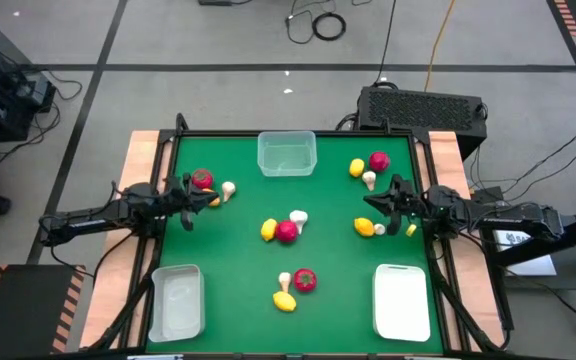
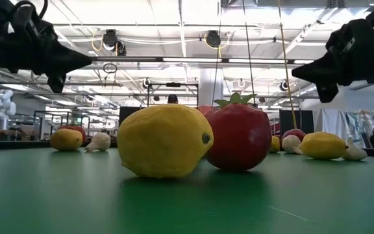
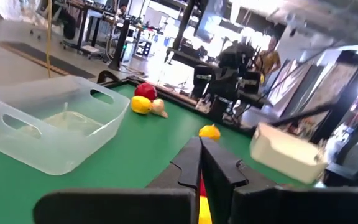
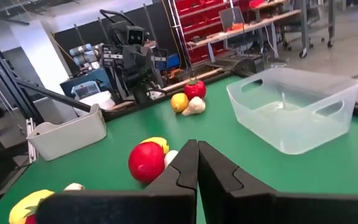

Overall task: Sort produce into baskets
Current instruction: Put the tomato into the gray bin

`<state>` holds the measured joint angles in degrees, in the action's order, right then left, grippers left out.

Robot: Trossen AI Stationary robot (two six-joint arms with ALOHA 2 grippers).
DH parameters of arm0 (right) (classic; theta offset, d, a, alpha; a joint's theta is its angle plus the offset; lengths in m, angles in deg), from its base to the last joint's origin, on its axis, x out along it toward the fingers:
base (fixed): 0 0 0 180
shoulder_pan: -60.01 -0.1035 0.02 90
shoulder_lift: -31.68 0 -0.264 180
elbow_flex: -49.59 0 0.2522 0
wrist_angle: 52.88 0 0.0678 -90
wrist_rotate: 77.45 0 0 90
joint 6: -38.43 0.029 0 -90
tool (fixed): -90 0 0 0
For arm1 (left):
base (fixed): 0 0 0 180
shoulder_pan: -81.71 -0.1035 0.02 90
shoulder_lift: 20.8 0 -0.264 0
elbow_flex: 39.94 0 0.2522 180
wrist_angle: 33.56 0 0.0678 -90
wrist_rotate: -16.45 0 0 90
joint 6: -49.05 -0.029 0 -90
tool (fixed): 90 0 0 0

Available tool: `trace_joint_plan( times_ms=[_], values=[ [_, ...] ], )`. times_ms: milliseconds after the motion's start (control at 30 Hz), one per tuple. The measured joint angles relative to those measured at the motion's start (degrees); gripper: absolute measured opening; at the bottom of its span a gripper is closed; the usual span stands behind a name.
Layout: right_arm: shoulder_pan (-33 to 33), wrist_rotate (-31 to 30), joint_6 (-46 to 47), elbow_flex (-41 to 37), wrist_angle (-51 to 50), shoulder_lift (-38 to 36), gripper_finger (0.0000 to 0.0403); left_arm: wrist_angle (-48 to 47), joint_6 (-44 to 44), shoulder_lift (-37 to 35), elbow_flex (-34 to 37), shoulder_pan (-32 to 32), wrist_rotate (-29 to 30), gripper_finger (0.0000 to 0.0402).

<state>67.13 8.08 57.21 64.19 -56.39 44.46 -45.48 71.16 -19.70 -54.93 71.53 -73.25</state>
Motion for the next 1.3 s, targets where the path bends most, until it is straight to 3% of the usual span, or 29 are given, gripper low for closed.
trace_joint_plan(
  times_ms=[167,433,667,967,1300],
  values=[
    [0.00,0.00,-2.16,0.00,3.31,0.11,0.0000,0.17,1.82,0.00,0.00,0.00,3.51,0.0015],
    [0.02,0.71,-5.15,0.00,8.53,0.96,0.0000,0.64,14.90,0.00,0.00,0.04,4.51,0.0015],
    [-0.15,9.40,-7.30,2.16,8.26,4.32,0.0000,2.36,18.06,0.00,0.00,0.07,4.26,0.0015],
    [-0.39,8.36,-11.05,12.09,7.27,15.44,0.0000,12.26,14.10,0.03,-0.60,0.07,-0.44,0.0015],
    [-0.97,7.80,-11.36,27.74,4.41,30.71,0.0000,9.80,-2.23,9.51,-12.62,0.07,-1.40,0.0016]
  ],
)
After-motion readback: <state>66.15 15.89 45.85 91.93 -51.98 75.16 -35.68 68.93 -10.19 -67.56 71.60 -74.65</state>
